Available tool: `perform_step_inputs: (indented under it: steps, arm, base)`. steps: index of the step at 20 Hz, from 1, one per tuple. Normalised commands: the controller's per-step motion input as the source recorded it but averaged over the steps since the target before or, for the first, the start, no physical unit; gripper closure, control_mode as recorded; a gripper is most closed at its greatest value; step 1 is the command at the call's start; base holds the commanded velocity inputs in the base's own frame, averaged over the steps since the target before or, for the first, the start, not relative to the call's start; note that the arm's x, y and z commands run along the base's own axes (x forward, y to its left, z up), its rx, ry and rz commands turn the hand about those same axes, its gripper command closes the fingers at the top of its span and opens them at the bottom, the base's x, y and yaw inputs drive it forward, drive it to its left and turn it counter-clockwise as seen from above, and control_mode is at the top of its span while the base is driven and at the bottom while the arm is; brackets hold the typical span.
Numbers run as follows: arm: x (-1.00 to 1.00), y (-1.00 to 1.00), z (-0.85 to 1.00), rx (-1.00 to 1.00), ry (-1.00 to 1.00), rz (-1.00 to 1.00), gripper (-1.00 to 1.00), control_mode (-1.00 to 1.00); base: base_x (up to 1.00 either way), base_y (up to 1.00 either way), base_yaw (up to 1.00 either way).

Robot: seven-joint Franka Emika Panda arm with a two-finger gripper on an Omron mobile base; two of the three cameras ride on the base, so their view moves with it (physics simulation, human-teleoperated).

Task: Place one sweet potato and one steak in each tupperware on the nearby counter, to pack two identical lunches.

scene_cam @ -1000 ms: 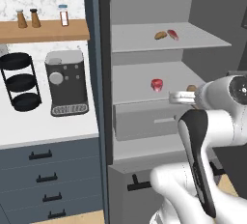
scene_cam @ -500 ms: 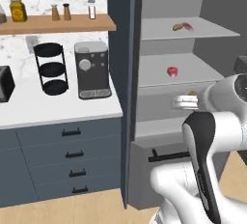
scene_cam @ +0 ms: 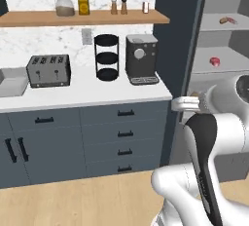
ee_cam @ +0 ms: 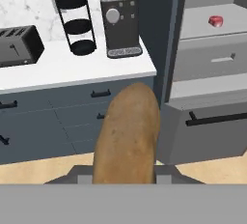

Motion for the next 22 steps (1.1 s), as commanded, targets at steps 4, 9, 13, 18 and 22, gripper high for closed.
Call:
perform_step_inputs:
  steps: [4,9,13,18,22]
  arm:
    - [0.00,0.00,0.00,0.00,0.00,0.00,1.00,1.00]
    - [0.00,0.00,0.00,0.00,0.00,0.00,1.00,1.00]
    - [0.00,0.00,0.00,0.00,0.00,0.00,1.00,1.00]
    - [0.00,0.00,0.00,0.00,0.00,0.00,1.00,1.00]
    - [0.00,0.00,0.00,0.00,0.00,0.00,1.00,1.00]
  base:
    - [0.00,1.00,0.08]
    - [0.17,1.00,0.07]
    - [0.33,1.00,0.04]
    - [0.72,1.00,0.02]
    - [0.99,1.00,0.05]
